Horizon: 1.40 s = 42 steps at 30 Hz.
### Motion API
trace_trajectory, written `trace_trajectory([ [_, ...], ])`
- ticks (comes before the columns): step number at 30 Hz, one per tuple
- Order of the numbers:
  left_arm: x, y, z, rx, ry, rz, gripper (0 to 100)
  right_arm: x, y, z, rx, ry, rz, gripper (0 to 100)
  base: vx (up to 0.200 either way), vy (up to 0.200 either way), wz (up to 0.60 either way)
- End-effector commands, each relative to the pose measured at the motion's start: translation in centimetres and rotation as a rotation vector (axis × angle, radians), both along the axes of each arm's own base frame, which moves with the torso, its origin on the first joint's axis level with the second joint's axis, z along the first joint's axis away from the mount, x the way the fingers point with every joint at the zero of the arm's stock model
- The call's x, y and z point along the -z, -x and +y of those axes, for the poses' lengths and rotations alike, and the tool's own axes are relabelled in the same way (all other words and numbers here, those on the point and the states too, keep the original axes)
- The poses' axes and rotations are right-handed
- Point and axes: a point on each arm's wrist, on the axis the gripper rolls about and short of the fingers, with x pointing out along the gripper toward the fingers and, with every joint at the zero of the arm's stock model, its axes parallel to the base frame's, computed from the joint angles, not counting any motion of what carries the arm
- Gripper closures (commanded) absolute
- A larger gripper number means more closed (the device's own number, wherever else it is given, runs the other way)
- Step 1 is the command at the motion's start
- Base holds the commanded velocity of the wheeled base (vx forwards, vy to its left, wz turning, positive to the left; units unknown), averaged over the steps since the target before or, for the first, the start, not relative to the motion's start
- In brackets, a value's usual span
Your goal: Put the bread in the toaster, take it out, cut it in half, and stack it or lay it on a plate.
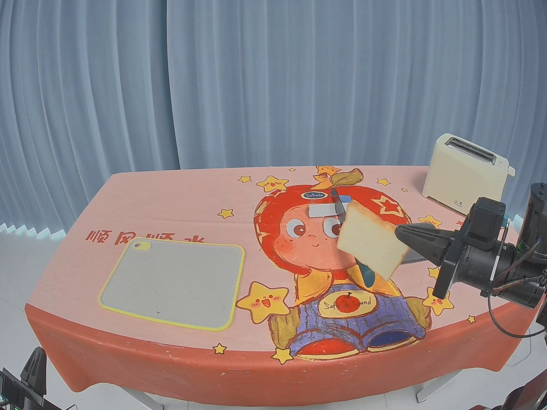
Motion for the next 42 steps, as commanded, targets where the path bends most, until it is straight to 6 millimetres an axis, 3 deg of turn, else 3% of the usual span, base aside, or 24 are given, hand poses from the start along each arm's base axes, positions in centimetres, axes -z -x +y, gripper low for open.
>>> trace_trajectory([
  [1,0.5,0.0,0.0,-0.001,0.0,0.001,100,0.1,0.0,0.1,-0.002,0.002,0.002,100,0.0,0.2,0.0],
  [17,0.5,0.0,0.0,-0.001,-0.001,0.001,100,0.4,0.2,0.3,-0.017,0.007,0.014,100,0.0,0.2,0.0],
  [33,0.5,0.0,0.0,-0.001,-0.003,0.001,100,0.7,0.5,0.9,-0.038,-0.003,0.039,100,0.0,0.0,0.0],
  [42,0.5,0.0,0.0,-0.001,-0.004,0.001,100,1.6,-0.4,2.6,-0.045,-0.098,0.145,100,0.0,0.0,0.0],
])
